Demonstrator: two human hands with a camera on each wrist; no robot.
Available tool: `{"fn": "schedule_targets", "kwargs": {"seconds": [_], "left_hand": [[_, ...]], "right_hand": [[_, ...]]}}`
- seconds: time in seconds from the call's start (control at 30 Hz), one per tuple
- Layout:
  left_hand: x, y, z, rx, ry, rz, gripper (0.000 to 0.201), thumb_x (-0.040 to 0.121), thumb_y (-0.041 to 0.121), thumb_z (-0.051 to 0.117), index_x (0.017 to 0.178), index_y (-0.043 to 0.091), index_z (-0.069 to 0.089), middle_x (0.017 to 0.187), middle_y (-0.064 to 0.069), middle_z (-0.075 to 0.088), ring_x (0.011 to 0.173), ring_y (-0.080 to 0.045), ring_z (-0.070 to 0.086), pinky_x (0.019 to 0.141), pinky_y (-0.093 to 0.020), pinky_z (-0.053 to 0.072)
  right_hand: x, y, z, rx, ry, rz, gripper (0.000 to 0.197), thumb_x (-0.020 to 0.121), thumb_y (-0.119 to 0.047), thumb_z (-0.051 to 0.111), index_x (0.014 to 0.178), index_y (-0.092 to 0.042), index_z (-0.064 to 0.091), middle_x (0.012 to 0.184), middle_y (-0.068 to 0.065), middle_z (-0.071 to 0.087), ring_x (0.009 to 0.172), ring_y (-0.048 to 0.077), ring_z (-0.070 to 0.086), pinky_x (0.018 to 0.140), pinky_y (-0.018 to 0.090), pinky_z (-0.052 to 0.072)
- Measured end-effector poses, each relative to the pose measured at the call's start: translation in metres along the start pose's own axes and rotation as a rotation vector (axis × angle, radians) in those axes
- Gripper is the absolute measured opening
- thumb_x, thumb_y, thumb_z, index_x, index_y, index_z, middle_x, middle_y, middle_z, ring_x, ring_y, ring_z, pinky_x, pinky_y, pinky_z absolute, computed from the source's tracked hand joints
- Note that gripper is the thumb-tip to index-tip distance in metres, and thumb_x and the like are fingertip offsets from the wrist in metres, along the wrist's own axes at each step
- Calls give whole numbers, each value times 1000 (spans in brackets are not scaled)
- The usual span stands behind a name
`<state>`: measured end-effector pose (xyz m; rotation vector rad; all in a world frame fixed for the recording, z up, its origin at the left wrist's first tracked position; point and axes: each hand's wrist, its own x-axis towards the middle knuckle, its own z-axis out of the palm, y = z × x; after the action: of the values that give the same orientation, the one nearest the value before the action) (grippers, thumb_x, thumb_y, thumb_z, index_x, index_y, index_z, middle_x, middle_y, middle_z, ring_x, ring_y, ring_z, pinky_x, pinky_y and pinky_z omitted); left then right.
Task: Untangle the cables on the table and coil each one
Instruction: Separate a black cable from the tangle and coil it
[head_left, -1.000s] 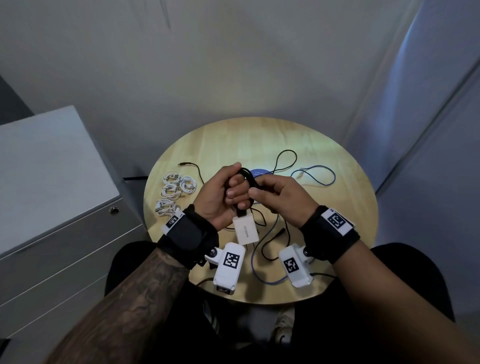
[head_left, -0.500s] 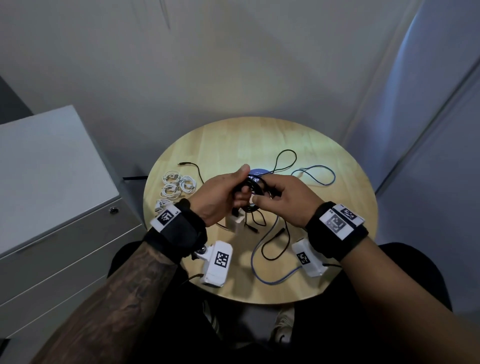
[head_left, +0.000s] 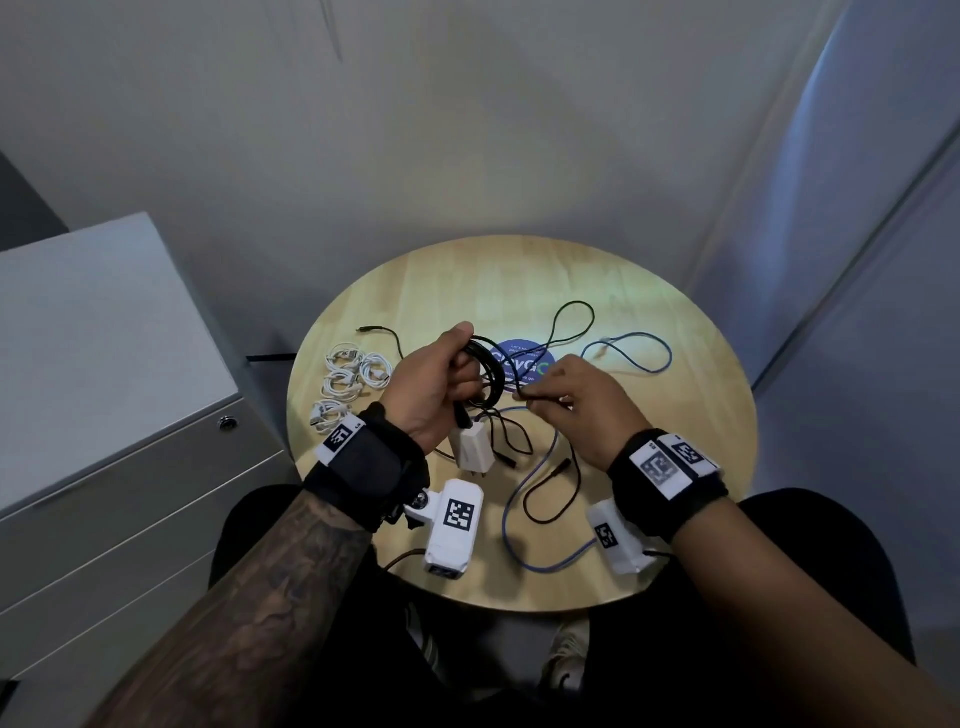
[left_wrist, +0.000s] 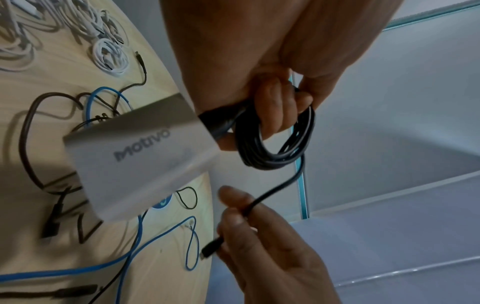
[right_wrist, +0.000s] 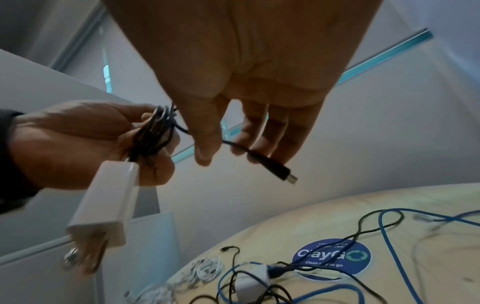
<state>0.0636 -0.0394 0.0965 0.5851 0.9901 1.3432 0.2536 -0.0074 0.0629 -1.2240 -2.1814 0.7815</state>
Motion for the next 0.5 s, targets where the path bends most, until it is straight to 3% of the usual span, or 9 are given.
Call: {"fn": "schedule_targets", "kwargs": {"seconds": [0.13,0.3,0.4,0.5], "left_hand": [[-1,-3,1,-4,-13,-36,41,99,26,52,62,18,36,51,6,25,46,-7,17,45,-18,15],[-1,-9,0,54,-43,-71,41,99,27,52,62,19,37,54,5,26,50,-9,17,56,-24,11],[-2,-9,1,53,-52,-86,40,99,27,53,62,18,39,54,5,28,49,-8,19,51,-22,13],[-4,-6,2,27,-79,-121,42,99,30,53,60,18,41,52,5,28,46,-8,21,48,-19,19]], "right_hand": [[2,-10,0,343,200,125,19,86,-12,72,92,-30,76,83,-16,70,83,-2,63,78,14,46],[7,-28,1,901,206,311,14,92,-7,63,93,-18,72,76,-3,73,72,9,70,65,22,54],[10,-27,2,1073,224,365,11,93,-4,61,99,-11,66,78,4,72,69,13,70,68,25,58],[11,-26,4,1178,184,409,15,94,-3,59,104,-14,63,81,7,72,68,13,70,63,25,57]]}}
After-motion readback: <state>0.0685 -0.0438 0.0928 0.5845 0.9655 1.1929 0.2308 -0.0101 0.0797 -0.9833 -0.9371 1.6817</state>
